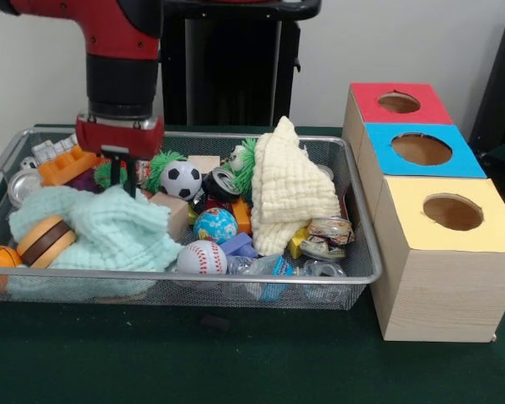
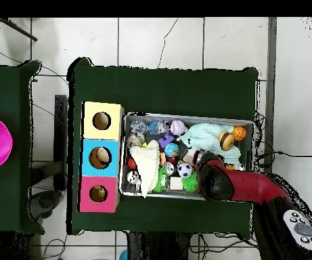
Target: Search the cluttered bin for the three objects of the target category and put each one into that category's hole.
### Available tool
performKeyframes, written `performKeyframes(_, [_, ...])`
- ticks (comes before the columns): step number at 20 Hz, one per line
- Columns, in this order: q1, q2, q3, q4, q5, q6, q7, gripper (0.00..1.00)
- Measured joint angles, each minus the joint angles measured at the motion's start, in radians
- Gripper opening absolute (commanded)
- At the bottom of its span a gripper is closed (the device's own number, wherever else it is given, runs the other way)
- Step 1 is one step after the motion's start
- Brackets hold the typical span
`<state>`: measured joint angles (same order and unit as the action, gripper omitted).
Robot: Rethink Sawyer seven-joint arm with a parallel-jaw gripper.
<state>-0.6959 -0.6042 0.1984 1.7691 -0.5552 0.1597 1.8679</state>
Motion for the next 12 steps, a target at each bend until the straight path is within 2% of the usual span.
performKeyframes(2, [-0.002, -0.071, 0.012, 0.025, 0.050, 0.095, 0.000, 0.00])
performKeyframes(7, [0.011, -0.167, 0.022, 0.050, 0.119, 0.209, 0.000, 0.00])
performKeyframes(9, [0.035, -0.231, 0.022, 0.062, 0.162, 0.270, 0.000, 0.00])
performKeyframes(12, [0.060, -0.269, 0.022, 0.064, 0.187, 0.294, 0.000, 0.00])
